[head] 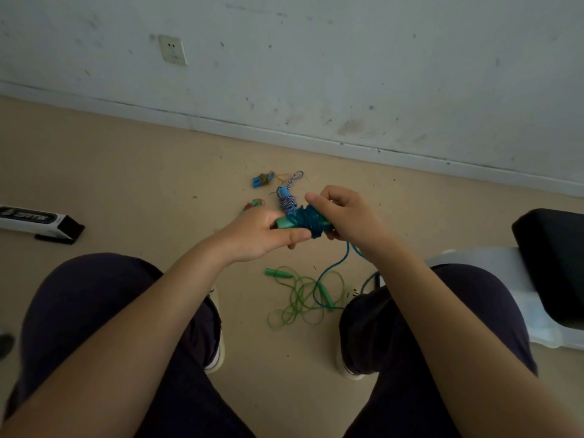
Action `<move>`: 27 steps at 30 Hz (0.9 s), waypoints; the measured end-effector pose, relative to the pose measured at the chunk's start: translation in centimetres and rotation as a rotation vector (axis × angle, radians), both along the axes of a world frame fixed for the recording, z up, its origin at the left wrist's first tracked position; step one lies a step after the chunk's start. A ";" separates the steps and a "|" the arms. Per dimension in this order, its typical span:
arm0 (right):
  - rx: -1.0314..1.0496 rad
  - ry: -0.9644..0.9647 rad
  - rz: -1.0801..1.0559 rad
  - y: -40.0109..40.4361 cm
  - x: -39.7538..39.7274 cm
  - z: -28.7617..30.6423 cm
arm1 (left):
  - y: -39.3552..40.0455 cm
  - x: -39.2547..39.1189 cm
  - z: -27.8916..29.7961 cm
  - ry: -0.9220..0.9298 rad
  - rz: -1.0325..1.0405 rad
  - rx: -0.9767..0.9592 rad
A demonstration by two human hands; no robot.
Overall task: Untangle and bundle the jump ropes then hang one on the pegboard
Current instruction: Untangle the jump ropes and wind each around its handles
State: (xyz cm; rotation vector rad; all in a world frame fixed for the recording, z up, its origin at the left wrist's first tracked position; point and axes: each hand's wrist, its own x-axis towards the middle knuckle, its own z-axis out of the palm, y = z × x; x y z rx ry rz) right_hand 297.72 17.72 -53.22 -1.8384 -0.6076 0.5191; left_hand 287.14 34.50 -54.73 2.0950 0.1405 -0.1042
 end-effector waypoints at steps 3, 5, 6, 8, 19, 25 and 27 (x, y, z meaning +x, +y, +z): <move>-0.012 0.033 -0.012 0.0 -0.1 0.2 | 0.1 0.0 0.0 0.021 0.061 -0.066; 0.018 0.090 0.008 -0.1 0.0 0.4 | -0.1 -0.1 0.1 0.021 0.105 -0.100; 0.043 0.127 0.030 -0.2 0.0 0.5 | -0.1 -0.1 0.2 0.012 0.145 -0.117; 0.059 0.189 0.068 -0.1 -0.5 0.5 | 0.1 0.0 0.4 -0.030 0.281 -0.176; -0.312 -0.275 0.191 0.7 -2.0 0.4 | 1.4 -0.2 0.5 -0.062 0.494 -0.295; -0.393 -0.314 0.229 0.6 -1.6 0.1 | 1.0 -0.3 1.2 -0.147 0.373 -0.527; -0.379 -0.310 0.193 0.7 -1.5 0.1 | 1.0 -0.3 1.3 -0.170 0.356 -0.575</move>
